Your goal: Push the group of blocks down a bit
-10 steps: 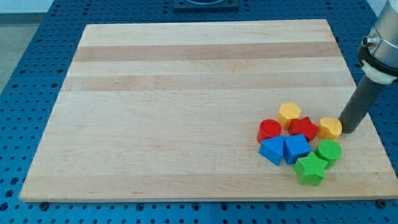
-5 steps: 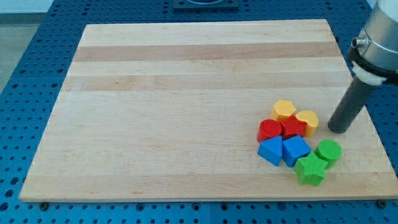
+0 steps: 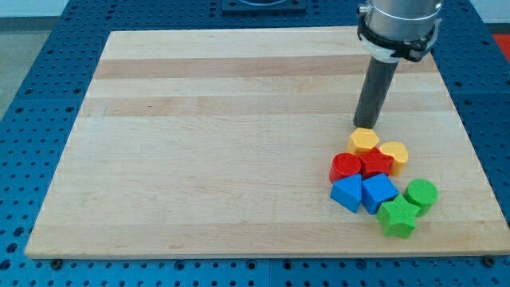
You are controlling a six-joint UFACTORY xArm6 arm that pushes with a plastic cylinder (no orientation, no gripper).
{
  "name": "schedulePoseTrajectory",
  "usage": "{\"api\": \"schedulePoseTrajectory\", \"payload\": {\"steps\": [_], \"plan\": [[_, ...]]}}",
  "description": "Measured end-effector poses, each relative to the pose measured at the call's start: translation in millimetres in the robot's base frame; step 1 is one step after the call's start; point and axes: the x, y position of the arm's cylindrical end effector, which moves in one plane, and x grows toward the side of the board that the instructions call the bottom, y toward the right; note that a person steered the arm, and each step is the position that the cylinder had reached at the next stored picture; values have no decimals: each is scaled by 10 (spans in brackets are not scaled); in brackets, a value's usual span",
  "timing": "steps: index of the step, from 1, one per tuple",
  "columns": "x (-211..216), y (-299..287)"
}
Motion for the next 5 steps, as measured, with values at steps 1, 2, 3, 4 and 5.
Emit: {"api": "schedulePoseTrajectory", "payload": {"steps": [1, 2, 3, 4, 5], "plan": [[108, -142], [229, -174], [255, -174], [355, -174], [369, -174]]}}
